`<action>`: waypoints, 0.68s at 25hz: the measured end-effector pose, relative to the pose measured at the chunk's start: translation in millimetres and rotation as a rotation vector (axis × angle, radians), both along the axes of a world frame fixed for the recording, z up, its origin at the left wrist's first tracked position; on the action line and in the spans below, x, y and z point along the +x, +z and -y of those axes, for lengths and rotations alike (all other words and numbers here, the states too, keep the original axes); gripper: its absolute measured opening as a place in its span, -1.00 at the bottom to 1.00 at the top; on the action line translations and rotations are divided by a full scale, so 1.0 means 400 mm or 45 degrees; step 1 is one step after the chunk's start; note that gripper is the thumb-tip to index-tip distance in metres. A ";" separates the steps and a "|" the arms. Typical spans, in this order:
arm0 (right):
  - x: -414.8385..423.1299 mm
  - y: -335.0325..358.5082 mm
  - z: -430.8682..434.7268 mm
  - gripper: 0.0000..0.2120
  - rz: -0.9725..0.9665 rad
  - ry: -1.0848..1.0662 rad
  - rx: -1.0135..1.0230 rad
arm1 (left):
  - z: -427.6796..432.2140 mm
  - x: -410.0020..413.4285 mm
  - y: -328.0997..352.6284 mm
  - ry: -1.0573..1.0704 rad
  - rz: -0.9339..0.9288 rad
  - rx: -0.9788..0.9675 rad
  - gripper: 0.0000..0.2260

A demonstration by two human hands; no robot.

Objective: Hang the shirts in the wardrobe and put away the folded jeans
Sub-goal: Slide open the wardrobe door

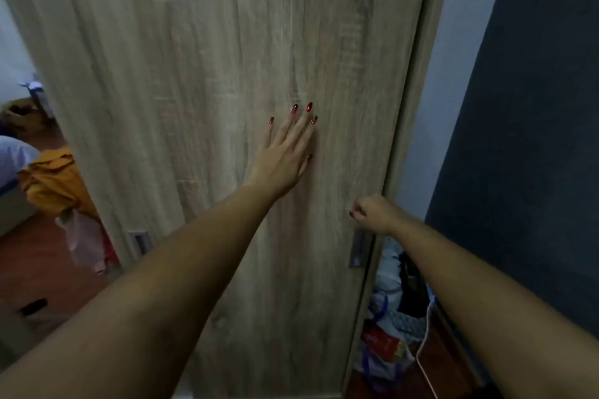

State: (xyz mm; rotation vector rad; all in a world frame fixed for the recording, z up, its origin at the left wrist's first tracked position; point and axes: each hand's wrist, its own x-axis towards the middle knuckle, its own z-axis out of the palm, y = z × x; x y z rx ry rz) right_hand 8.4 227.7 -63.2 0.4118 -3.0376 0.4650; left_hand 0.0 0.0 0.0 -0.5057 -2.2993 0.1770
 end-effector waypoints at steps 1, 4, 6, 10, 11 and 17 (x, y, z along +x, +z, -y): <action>-0.001 -0.035 -0.005 -0.71 0.076 -0.003 0.001 | -0.011 -0.007 -0.016 0.016 0.010 -0.033 -0.46; -0.011 -0.139 -0.021 -0.75 0.269 -0.045 -0.119 | -0.016 -0.040 -0.080 0.009 0.047 -0.015 -0.44; -0.026 -0.191 -0.032 -0.76 0.288 -0.069 -0.173 | -0.018 -0.054 -0.120 0.021 0.043 0.017 -0.44; -0.058 -0.264 -0.046 -0.79 0.274 -0.145 -0.246 | -0.025 -0.080 -0.183 0.081 0.034 0.020 -0.43; -0.063 -0.278 -0.046 -0.79 0.254 -0.160 -0.269 | -0.024 -0.086 -0.190 0.097 0.014 0.016 -0.44; -0.093 -0.328 -0.027 -0.85 0.054 0.079 -0.180 | 0.000 -0.111 -0.205 0.104 -0.075 0.024 -0.46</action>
